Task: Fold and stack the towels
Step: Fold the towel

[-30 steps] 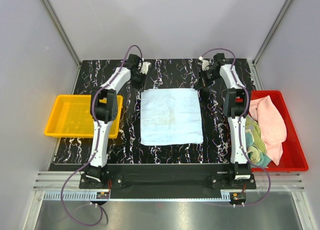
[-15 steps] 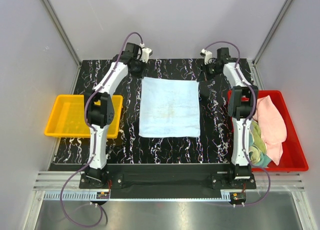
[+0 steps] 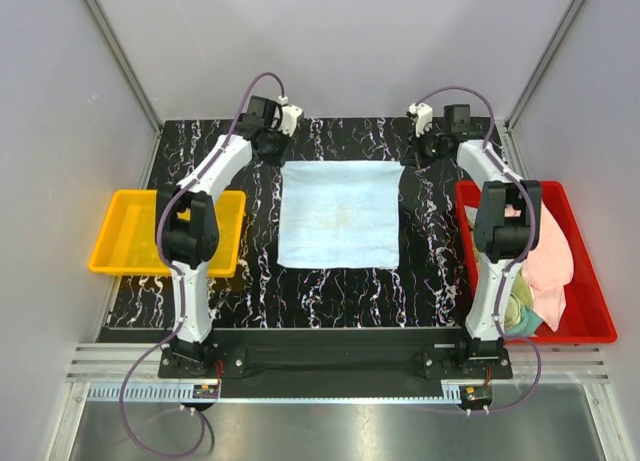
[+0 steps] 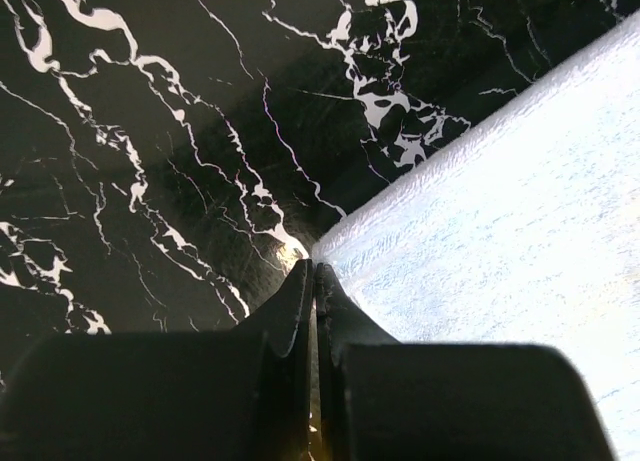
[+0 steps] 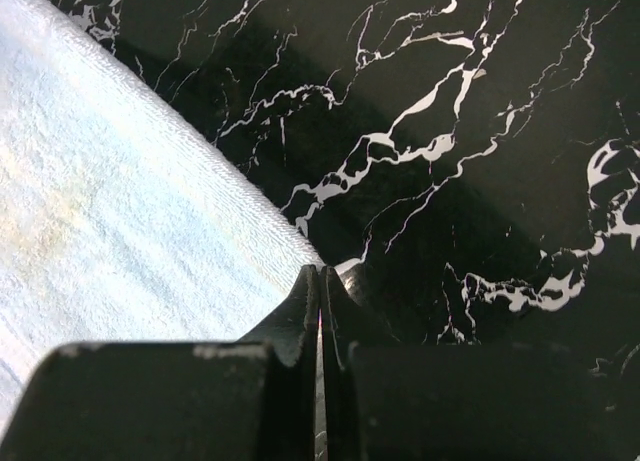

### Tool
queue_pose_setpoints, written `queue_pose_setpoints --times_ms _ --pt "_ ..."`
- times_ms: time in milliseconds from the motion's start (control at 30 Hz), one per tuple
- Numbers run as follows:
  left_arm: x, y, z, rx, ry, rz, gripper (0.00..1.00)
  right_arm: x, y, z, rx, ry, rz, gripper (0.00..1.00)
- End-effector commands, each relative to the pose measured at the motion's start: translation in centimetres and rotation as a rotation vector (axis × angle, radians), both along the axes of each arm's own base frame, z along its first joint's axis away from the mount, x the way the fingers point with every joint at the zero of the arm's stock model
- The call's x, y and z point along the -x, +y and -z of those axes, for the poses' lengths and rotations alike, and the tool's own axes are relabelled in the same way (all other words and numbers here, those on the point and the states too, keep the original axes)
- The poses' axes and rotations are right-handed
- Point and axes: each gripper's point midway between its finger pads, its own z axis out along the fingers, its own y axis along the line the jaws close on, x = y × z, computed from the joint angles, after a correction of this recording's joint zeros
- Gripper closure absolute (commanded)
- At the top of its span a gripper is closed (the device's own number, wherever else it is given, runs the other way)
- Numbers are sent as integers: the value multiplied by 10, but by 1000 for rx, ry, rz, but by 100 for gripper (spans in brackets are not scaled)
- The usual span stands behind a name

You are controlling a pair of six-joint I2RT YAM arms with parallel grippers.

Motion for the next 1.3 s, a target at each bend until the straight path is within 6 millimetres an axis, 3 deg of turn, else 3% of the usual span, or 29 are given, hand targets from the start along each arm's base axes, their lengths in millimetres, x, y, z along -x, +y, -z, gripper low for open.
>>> queue_pose_setpoints --times_ms 0,33,67,133,167,233,300,333,400,433,467,533,567,600,633,667,833,933,1167,1267 --pt "-5 6 -56 15 -167 -21 100 1 -6 -50 44 -203 -6 100" --pt "-2 7 -63 19 -183 -21 100 9 -3 -66 50 -256 -37 100" --pt "1 8 -60 19 -174 -25 100 25 0 -53 45 -237 -76 100" --pt "14 9 -58 28 -154 -23 100 42 6 -69 25 -282 -112 100" --pt "19 10 -55 34 -142 -25 100 54 9 -61 15 -258 -121 100" --pt "36 9 -54 47 -128 -16 100 69 14 -73 -1 -271 -127 100" --pt "47 10 -54 55 -124 -20 100 86 17 -62 5 -230 -133 100" --pt "55 10 -61 70 -134 -18 100 94 19 -69 7 -240 -133 100" --pt "72 10 -49 81 -94 -17 100 111 20 -58 12 -204 -127 100" --pt "80 10 -53 93 -94 -20 100 119 23 -63 8 -206 -126 100" --pt "90 10 -41 88 -62 -20 100 130 25 -53 8 -174 -124 100" --pt "102 9 -41 104 -57 -25 100 149 31 -46 -1 -138 -106 100" --pt "112 10 -29 102 -28 -26 100 155 33 -46 -7 -131 -99 100" --pt "116 9 -34 115 -42 -22 100 160 35 -51 -8 -145 -93 100" --pt "122 6 -30 122 -30 -25 100 171 38 -39 -9 -111 -86 100" --pt "131 7 -20 116 -9 -25 100 172 38 -38 -1 -127 -78 100" --pt "152 -3 -8 131 30 -16 100 194 47 -18 0 -72 -69 100" --pt "164 -6 -3 133 48 -6 100 202 44 -18 6 -65 -51 100" --pt "173 -1 -22 130 7 -17 100 207 38 -26 16 -72 -16 100" --pt "179 3 -21 115 17 -21 100 212 37 -27 12 -61 -8 100"
